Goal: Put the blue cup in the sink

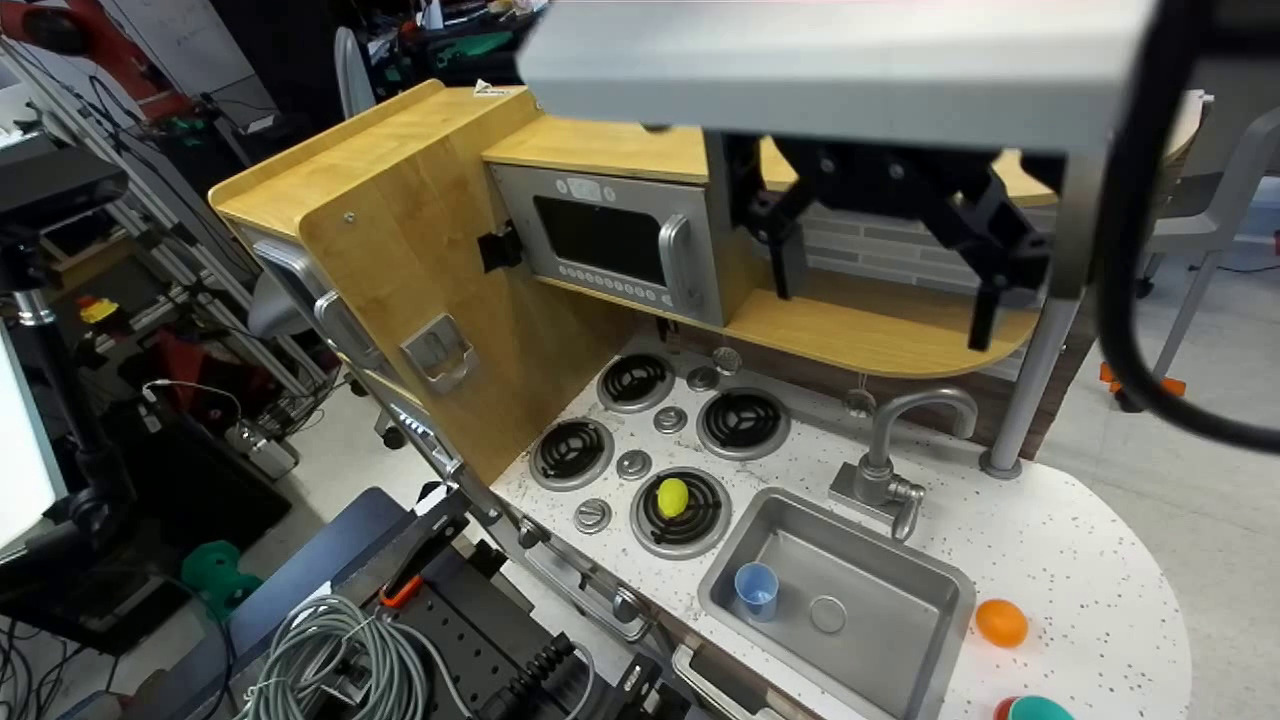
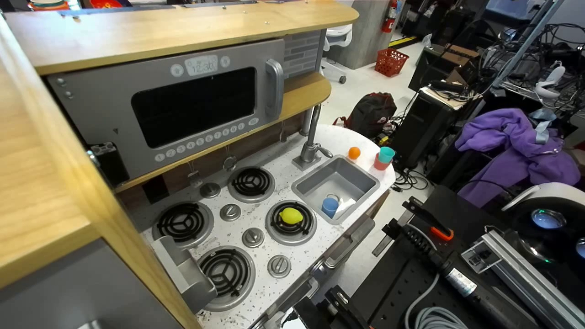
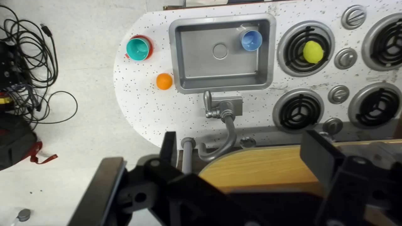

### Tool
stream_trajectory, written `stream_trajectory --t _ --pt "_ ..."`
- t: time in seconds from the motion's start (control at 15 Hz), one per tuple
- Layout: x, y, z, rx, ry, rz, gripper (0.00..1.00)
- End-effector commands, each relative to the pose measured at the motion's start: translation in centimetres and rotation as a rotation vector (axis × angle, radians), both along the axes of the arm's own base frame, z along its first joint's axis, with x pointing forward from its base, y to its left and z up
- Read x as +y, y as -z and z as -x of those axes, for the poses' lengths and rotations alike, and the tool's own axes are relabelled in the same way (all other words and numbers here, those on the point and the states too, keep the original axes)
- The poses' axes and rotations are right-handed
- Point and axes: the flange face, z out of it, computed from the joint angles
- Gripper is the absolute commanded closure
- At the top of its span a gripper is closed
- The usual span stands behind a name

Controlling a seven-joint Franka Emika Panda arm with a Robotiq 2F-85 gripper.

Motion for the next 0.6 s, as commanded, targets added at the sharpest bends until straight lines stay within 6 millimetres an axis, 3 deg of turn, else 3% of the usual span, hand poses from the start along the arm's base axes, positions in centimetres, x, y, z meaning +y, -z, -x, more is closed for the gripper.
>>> stream_trajectory --t 0.0,0.27,0.53 --pt "-4.0 5.0 -2.0 -0.021 0.02 0.022 0.0" --pt "-7.5 10.5 -2.0 0.008 0.083 0.021 0.0" --pt "-10.1 14.5 -2.4 0.04 0.121 0.022 0.0"
